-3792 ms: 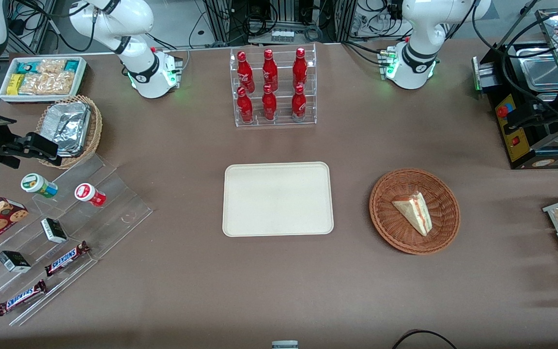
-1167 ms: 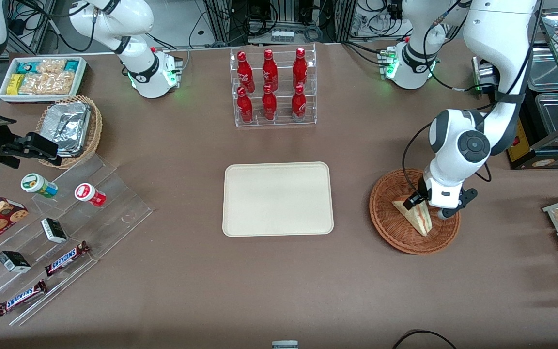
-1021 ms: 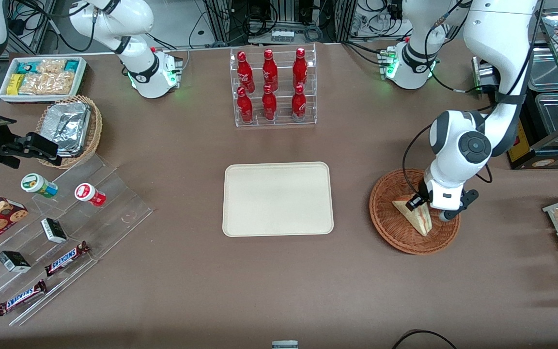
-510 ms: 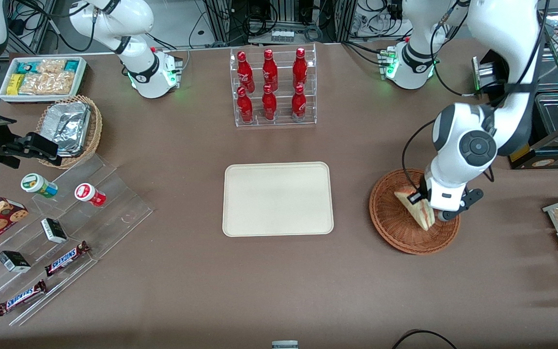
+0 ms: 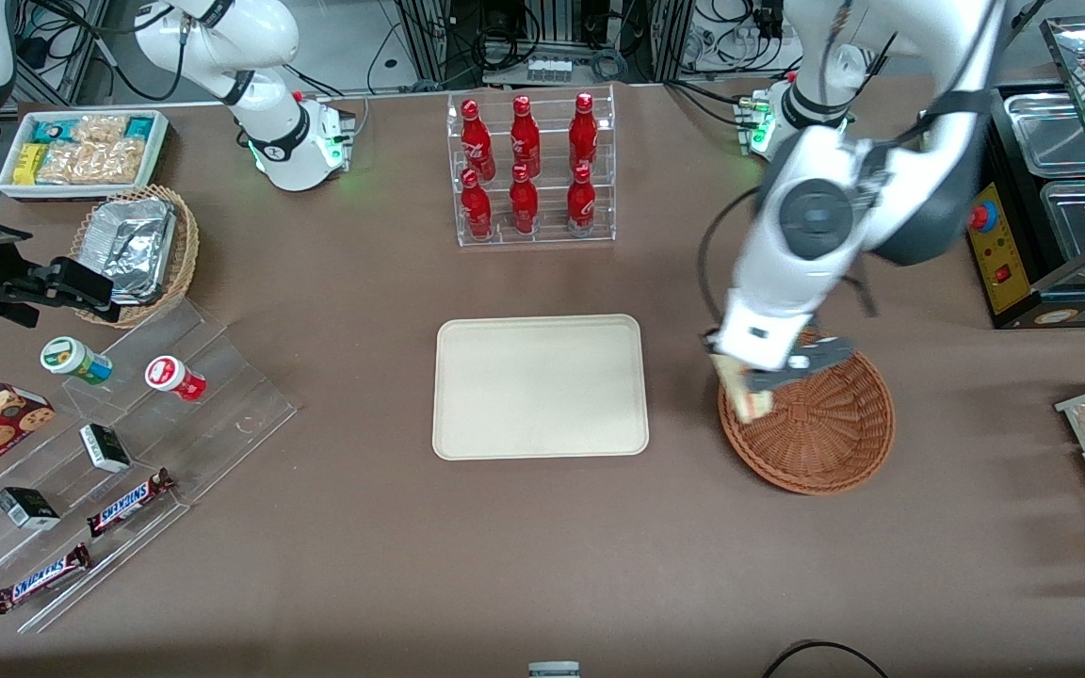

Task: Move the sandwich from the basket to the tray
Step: 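Carry the sandwich over the cream tray and lower it onto the tray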

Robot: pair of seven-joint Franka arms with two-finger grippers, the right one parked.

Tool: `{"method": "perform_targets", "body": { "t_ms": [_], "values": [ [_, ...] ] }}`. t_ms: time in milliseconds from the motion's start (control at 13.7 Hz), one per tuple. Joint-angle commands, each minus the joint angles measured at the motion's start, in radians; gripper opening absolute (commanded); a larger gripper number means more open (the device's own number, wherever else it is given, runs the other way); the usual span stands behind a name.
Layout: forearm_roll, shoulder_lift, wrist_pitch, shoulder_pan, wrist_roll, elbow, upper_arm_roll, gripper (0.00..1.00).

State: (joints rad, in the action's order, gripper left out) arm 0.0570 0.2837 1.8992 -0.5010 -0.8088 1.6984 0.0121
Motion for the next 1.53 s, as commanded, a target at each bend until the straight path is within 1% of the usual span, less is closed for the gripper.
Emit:
{"method": "perform_targets", "body": {
  "t_ms": [0, 219, 438, 583, 729, 1021, 1094, 1167, 1240, 1458],
  "values": [
    [0.006, 0.176, 0.006, -0.105, -0.022, -0.185, -0.011, 0.0],
    [0.006, 0.302, 0.035, -0.201, -0.07, -0.29, -0.011, 0.0],
    [0.007, 0.37, 0.182, -0.264, -0.081, -0.298, -0.011, 0.0],
    [0.017, 0.423, 0.26, -0.31, -0.122, -0.299, -0.014, 0.0],
    [0.018, 0.445, 0.322, -0.317, -0.125, -0.298, -0.012, 0.0],
    [0.02, 0.486, 0.336, -0.344, -0.128, -0.299, -0.014, 0.0],
    [0.02, 0.488, 0.337, -0.344, -0.128, -0.299, -0.014, 0.14],
    [0.018, 0.488, 0.337, -0.343, -0.127, -0.299, -0.014, 0.61],
    [0.02, 0.486, 0.336, -0.343, -0.121, -0.299, -0.014, 0.99],
    [0.02, 0.442, 0.321, -0.338, -0.122, -0.298, -0.017, 0.99]
  ]
}}
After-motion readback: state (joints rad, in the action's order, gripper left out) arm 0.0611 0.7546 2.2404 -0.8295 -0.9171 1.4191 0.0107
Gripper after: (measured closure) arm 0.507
